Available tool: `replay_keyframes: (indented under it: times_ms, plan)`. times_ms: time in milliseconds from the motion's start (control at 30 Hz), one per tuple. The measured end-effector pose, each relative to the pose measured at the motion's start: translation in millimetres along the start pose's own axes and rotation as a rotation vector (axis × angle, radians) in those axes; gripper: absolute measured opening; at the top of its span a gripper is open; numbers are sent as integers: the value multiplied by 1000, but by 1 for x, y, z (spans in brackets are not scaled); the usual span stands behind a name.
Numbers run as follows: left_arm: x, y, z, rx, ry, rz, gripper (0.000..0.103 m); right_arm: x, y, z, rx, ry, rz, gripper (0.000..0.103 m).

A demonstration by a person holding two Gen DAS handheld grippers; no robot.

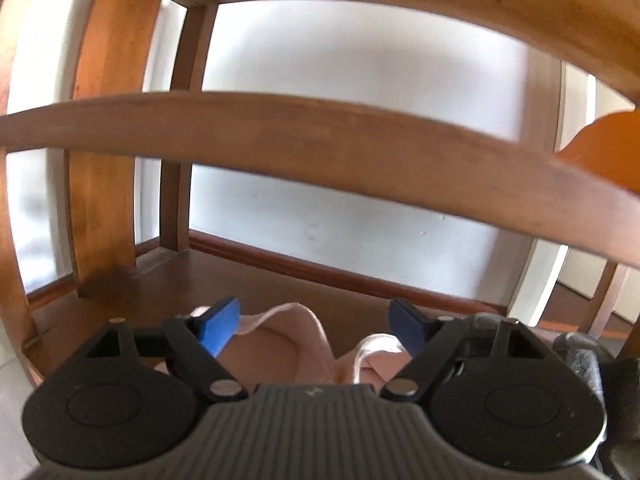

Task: Organize scattered shoes
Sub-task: 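Carry the pink slippers with the right gripper onto the lower shelf, then open the right gripper and withdraw it from the pink slippers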

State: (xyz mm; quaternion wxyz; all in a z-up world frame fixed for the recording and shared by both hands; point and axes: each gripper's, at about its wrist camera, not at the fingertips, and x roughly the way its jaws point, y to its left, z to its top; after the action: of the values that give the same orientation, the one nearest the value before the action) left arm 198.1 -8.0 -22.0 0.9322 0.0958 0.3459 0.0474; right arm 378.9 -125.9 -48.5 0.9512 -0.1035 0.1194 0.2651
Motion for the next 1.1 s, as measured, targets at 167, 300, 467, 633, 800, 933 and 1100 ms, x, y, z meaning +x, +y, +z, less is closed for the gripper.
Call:
replay_keyframes:
  times_ms: [167,300,467,633,800,933,1100]
  plan:
    - [0,-5,3,-3,-13,-18,78,-40,-6,-3,49,-49,-17,84]
    - [2,-13,4,6,-16,-35,78,-86,-12,-11,73,-72,7,82]
    - [8,-25,5,14,-21,-76,78,-148,-22,-35,114,-60,-5,79]
    - [20,-45,5,15,3,-109,78,-174,-26,-61,171,37,-20,77]
    - [34,-71,2,33,45,-144,78,-172,-28,-88,224,171,36,47]
    - [39,-80,2,43,51,-172,77,-163,-28,-99,207,228,60,38]
    - [45,-80,1,-8,83,-230,75,-152,-28,-106,190,253,78,35]
